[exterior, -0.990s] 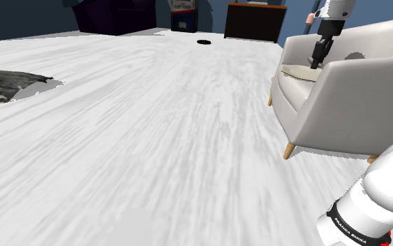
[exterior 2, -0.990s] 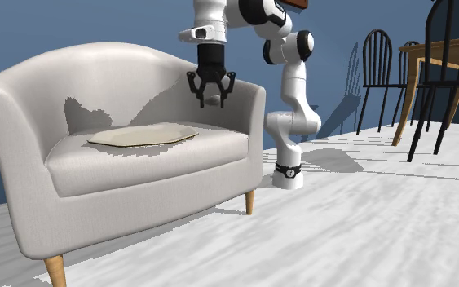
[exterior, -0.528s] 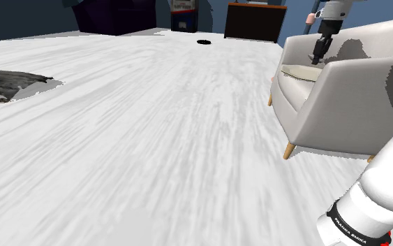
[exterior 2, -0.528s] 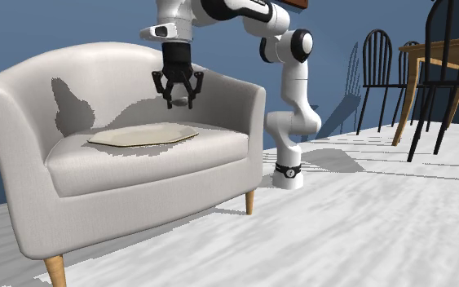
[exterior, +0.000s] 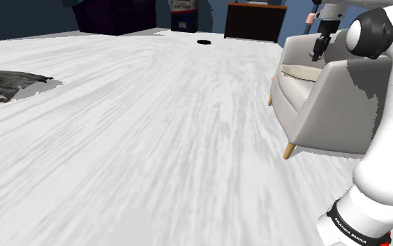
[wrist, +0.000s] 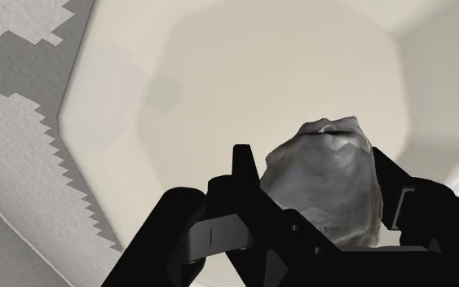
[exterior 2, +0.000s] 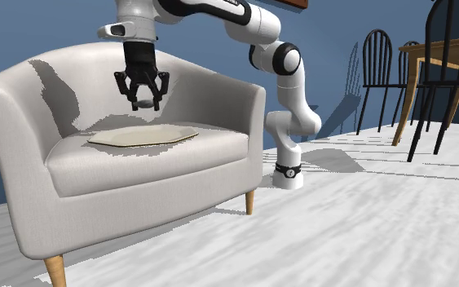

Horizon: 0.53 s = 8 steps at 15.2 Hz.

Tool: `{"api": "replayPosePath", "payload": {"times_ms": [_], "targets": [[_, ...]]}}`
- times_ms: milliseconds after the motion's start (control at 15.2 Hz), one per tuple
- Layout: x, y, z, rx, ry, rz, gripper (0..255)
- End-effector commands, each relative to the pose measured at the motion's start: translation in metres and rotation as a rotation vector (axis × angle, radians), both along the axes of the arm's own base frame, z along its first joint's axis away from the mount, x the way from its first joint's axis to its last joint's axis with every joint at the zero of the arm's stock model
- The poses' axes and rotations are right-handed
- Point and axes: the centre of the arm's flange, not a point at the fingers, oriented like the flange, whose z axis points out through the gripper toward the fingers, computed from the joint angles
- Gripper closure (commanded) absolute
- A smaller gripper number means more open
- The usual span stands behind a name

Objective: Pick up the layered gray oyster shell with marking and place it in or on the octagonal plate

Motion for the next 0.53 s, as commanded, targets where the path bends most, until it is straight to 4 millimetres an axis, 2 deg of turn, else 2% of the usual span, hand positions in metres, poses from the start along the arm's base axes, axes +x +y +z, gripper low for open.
{"api": "replayPosePath", "payload": {"times_ms": [0, 462], "targets": [[0.001, -0.005, -0.009, 0.000, -0.001, 0.001, 255], [0.001, -0.005, -0.046, 0.000, -0.001, 0.001, 255]]}}
